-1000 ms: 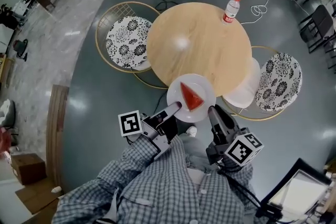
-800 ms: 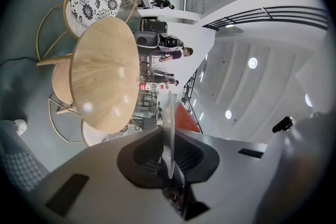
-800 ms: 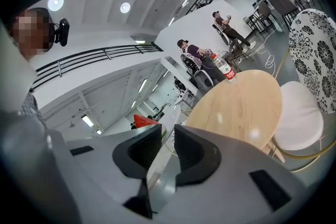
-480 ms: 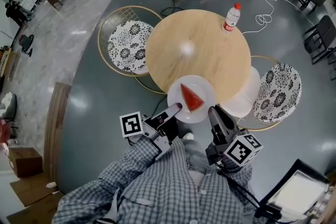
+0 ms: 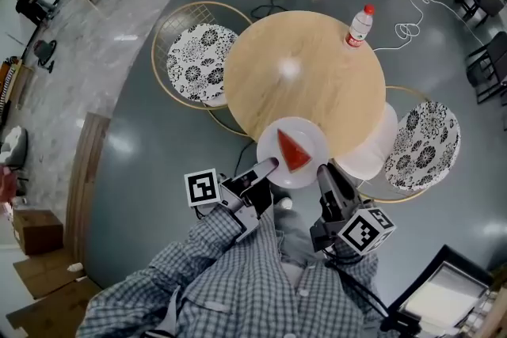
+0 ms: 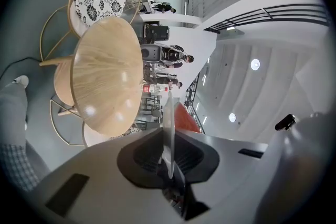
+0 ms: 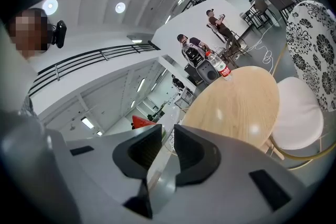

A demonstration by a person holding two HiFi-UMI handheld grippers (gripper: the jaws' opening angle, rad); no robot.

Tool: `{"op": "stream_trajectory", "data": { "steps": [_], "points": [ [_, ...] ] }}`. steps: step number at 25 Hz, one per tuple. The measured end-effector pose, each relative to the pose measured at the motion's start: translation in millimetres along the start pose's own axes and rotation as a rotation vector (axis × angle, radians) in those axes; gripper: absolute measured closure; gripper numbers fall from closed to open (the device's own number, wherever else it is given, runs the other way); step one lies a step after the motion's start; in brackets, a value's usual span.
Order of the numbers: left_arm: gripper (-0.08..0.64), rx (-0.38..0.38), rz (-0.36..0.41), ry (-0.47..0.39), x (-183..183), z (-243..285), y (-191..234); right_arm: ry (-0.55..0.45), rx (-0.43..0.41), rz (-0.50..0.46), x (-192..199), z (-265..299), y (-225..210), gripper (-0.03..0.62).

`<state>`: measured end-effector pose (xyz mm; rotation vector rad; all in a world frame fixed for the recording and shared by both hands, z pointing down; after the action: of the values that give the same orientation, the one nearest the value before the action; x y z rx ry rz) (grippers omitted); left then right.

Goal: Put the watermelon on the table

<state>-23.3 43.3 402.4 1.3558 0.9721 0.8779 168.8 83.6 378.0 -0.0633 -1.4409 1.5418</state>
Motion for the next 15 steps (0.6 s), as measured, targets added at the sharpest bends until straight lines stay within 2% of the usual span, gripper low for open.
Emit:
{"op": "stream_trajectory", "data": {
  "steps": [15],
  "points": [
    [0.528,-0.027,-0.022,0.030,-39.1,15.0,29.1,0.035,0.069,0.039,-5.7,35.6,-30.2,0.515]
  ]
}}
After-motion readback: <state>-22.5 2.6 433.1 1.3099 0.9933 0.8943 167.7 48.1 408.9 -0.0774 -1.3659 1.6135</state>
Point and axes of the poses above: the fingertips, and each gripper's own axes: z forward along the fingers, y to its left, x out of its underside, the point moved 6 cm from there along -z, backward along the fingers, and after that the axes turned 11 degrees about y, right-handed, at the moved point
